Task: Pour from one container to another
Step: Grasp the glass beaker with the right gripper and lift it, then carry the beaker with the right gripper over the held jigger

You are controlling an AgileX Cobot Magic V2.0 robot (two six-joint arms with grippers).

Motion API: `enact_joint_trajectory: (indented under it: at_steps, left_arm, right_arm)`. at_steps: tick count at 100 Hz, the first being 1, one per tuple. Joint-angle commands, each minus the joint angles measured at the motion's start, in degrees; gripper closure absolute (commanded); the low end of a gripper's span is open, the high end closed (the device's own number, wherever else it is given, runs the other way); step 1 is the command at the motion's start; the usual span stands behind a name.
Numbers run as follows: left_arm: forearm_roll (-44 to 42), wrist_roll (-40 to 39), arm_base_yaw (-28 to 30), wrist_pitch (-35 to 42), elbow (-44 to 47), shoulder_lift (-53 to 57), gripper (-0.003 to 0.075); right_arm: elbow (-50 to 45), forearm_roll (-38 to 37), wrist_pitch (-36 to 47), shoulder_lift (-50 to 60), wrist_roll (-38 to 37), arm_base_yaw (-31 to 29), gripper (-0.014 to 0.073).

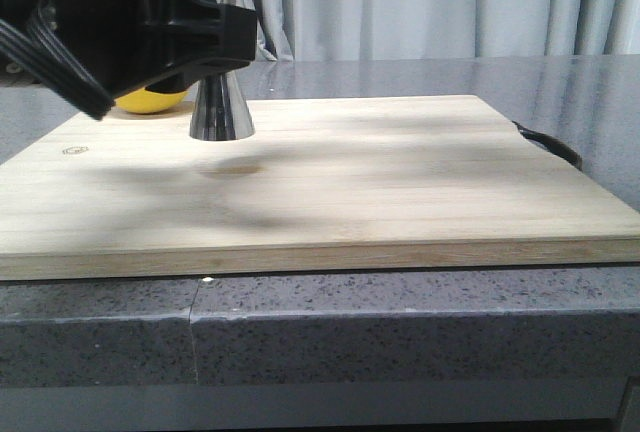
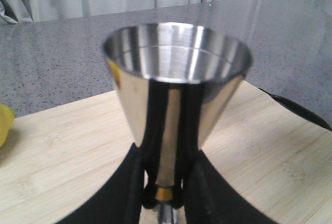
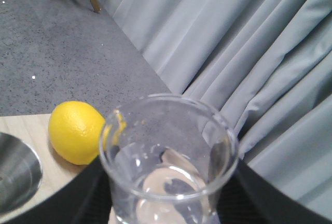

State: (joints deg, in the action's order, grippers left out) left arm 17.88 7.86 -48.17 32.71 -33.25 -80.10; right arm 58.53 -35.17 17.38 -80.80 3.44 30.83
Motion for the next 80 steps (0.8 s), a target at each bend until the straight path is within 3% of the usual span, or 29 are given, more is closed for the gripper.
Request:
enact_joint_trajectory:
  at_steps: [1,10,80]
  left_arm:
    - [-0.7,-0.8,-0.5,4.0,-1.9,2.0,0.0732]
    - [-0.7,-0.8,-0.5,3.7,-1.9,2.0,0.0732]
    - [-2.3,-0.8,-2.7,3.9,-1.9,2.0,0.0732]
  right_arm:
    - [2.8,-1.4,4.7,2.4,0.4,0.2,0.0323]
    - [3.0,-5.1,4.7,2.4,0.4,0.3,0.0323]
    - [3.0,-13.6,3.8,2.4,0.4,0.4,0.0323]
